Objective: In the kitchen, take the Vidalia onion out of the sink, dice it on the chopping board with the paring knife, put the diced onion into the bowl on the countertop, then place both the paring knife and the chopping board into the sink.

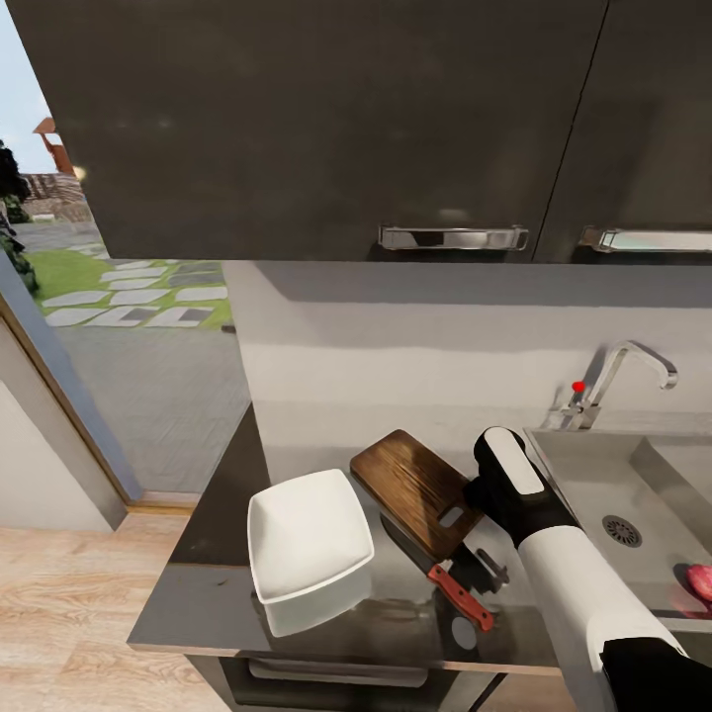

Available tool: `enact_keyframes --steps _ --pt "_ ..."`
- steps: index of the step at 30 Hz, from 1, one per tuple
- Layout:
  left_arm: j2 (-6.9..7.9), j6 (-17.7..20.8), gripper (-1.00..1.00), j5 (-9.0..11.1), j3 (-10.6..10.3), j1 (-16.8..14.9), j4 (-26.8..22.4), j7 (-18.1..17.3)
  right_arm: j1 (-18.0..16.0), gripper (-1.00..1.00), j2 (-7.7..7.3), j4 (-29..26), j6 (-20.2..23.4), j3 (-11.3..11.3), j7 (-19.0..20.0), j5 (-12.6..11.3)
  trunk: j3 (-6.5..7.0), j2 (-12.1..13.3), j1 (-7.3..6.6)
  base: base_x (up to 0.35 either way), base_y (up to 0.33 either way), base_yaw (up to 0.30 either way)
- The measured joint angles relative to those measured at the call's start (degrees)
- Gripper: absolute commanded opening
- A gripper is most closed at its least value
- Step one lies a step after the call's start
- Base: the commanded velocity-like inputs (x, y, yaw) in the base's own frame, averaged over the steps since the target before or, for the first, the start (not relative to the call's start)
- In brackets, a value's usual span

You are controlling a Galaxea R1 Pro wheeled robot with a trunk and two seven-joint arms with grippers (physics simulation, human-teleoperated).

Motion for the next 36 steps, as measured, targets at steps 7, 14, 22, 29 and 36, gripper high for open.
enact_keyframes --steps 7,14,22,29,36 --pt "0.0 0.0 1.0 0.0 0.0 0.0 0.0 -0.03 -0.02 1.0 0.0 0.0 0.03 0.0 0.0 0.0 0.0 0.0 0.0 0.0 0.0 0.088" --pt "0.0 0.0 1.0 0.0 0.0 0.0 0.0 -0.01 0.0 1.0 0.0 0.0 0.04 0.0 0.0 0.0 0.0 0.0 0.0 0.0 0.0 0.036" --pt "0.0 0.0 1.0 0.0 0.0 0.0 0.0 0.0 -0.02 1.0 0.0 0.0 0.06 0.0 0.0 0.0 0.0 0.0 0.0 0.0 0.0 0.001" --pt "0.0 0.0 1.0 0.0 0.0 0.0 0.0 -0.01 -0.01 1.0 0.0 0.0 0.01 0.0 0.0 0.0 -0.03 0.0 0.0 0.0 0.0 0.0" --pt "0.0 0.0 1.0 0.0 0.0 0.0 0.0 0.0 0.0 1.0 0.0 0.0 0.06 0.0 0.0 -0.01 -0.12 0.0 0.0 0.0 0.0 0.0"
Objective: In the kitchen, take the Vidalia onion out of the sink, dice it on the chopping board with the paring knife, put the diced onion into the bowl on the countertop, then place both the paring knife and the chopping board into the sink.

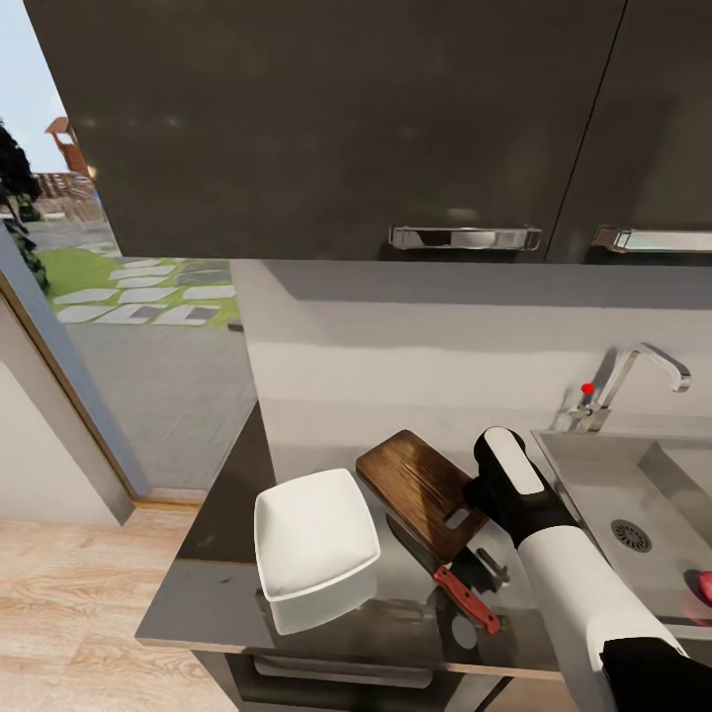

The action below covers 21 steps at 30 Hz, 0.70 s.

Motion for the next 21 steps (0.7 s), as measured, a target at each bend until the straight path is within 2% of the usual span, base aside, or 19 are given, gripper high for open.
enact_keyframes --steps 21 --pt "0.0 0.0 1.0 0.0 0.0 0.0 0.0 -0.01 0.0 1.0 0.0 0.0 -0.04 0.0 0.0 -0.03 -0.58 0.0 0.0 0.0 0.0 0.019"
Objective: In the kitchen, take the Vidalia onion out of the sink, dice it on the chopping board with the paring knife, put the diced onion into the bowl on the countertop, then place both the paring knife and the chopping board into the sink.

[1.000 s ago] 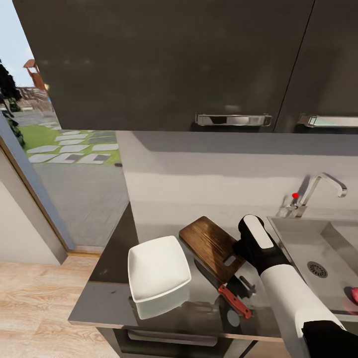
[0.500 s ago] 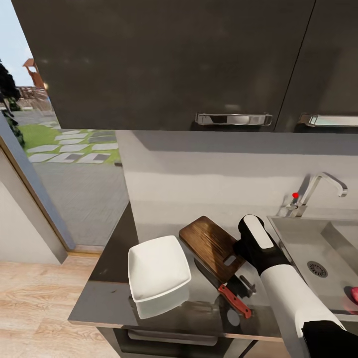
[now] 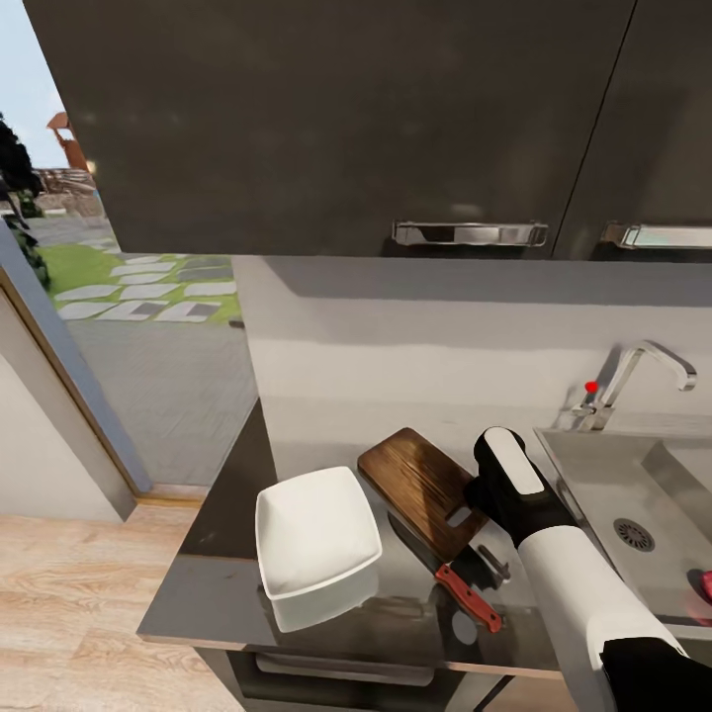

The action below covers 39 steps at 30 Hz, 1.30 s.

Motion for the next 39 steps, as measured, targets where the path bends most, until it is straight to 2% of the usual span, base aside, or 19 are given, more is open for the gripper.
enact_keyframes --steps 20,39 --pt "0.0 0.0 1.0 0.0 0.0 0.0 0.0 -0.01 0.0 1.0 0.0 0.0 0.04 0.0 0.0 0.0 -0.94 0.0 0.0 0.0 0.0 0.0" --pt "0.0 0.0 1.0 0.0 0.0 0.0 0.0 -0.05 0.0 1.0 0.0 0.0 0.01 0.0 0.0 -0.02 -1.01 0.0 0.0 0.0 0.0 0.0"
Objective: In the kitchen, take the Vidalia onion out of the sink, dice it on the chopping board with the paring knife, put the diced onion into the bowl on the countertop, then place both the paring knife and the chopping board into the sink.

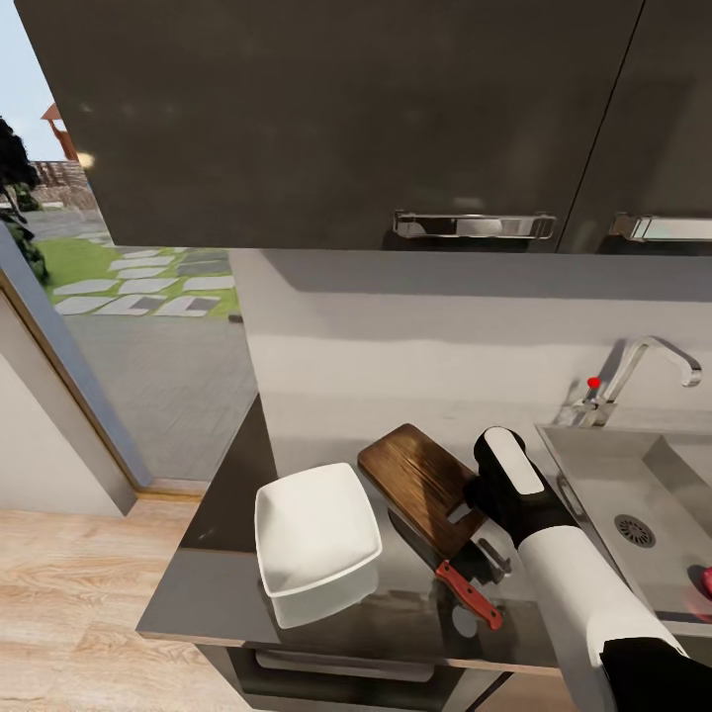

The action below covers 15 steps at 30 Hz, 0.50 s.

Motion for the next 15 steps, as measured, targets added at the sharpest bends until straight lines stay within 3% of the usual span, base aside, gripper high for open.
enact_keyframes --steps 15 --pt "0.0 0.0 1.0 0.0 0.0 0.0 0.0 0.01 0.0 1.0 0.0 0.0 0.03 -0.02 0.0 -0.03 -0.45 0.0 0.0 0.0 0.0 0.008"
